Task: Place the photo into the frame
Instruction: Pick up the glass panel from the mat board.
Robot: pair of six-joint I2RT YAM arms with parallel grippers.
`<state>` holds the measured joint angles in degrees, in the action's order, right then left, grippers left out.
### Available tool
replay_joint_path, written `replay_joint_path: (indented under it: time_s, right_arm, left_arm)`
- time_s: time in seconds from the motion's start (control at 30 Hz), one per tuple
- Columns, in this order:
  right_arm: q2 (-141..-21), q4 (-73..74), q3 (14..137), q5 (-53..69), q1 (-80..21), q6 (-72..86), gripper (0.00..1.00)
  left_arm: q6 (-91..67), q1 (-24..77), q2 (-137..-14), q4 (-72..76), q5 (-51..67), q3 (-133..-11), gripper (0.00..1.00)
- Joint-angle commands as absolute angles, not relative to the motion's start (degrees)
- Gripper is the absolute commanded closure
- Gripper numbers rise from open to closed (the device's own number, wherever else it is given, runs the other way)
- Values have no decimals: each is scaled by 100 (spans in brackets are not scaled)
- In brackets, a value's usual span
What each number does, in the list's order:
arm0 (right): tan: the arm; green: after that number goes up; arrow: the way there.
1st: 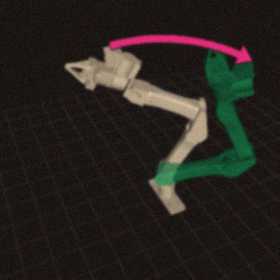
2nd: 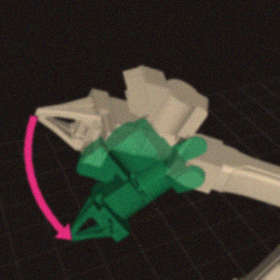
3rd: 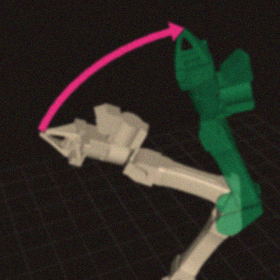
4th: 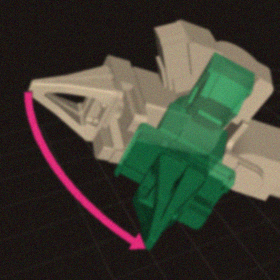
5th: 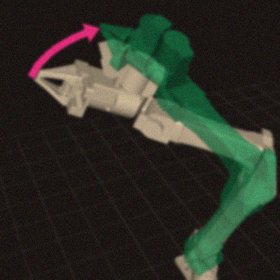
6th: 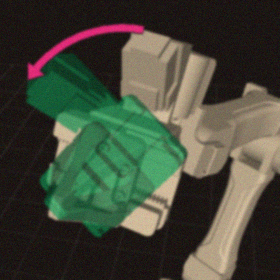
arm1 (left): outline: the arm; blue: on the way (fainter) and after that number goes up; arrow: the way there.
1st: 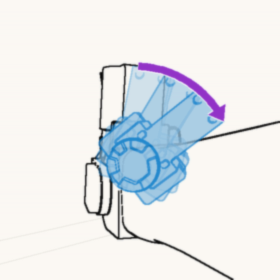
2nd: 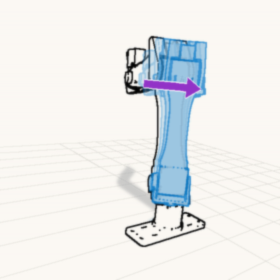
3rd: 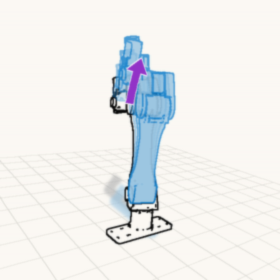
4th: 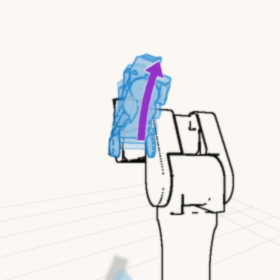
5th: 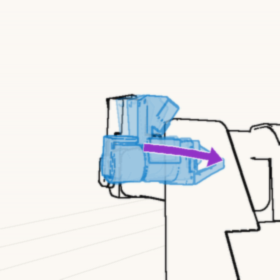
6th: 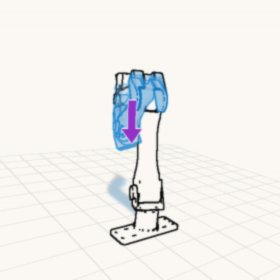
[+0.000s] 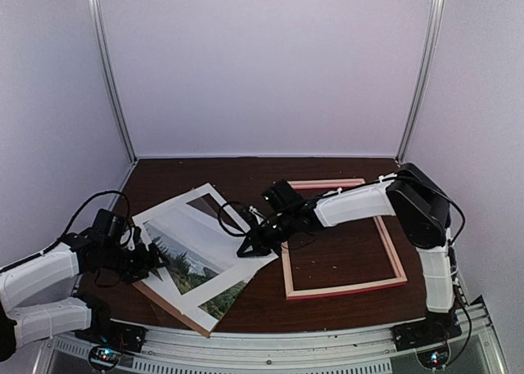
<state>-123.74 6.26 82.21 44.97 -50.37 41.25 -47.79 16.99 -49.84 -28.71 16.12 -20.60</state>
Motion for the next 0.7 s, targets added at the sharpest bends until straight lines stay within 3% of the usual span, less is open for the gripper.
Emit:
replay_joint_path:
  time_s: [0.0, 0.17, 0.67]
  right_arm:
    - [-11471, 266, 7787, 4568, -4866, 3984, 100]
    - [-10706, 121, 7146, 4448, -4528, 4040, 100]
    - [-10309, 574, 6452, 3664, -4196, 4164, 100]
  left_arm:
    - [-4530, 1714, -4932, -2786, 1645, -2442, 11]
    - [-4508, 1714, -5204, -2351, 1860, -2556, 3]
    - [-4449, 1740, -6718, -1332, 2405, -3111, 5]
